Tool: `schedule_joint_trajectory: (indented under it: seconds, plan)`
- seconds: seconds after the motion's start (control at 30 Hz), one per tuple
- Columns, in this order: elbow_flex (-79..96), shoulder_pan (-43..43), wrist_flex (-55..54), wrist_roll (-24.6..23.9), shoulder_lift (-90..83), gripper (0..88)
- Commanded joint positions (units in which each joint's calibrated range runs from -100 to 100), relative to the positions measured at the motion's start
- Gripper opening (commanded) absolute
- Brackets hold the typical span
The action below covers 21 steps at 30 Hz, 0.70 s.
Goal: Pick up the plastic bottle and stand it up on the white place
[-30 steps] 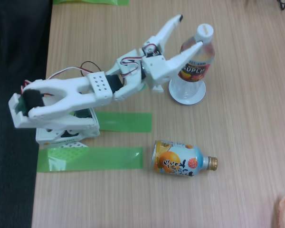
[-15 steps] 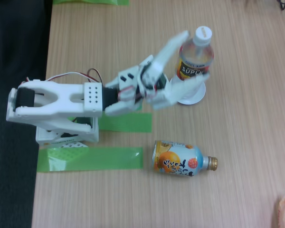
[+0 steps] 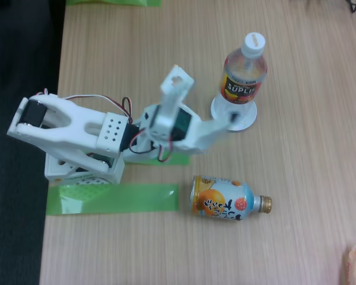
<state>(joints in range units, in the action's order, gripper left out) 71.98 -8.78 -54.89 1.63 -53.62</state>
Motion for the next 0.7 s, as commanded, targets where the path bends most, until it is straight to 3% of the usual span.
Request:
schedule_joint_trajectory:
  seconds: [0.0,0.4,0.67]
  plan:
    - [-1.5,0.0,-12.2,-0.9,-0.8,34.6]
    - [7.6,-0.5,-42.8,-2.1,-0.8,34.0]
    - [7.7,-0.6,-44.4,-1.5,-2.9,34.0]
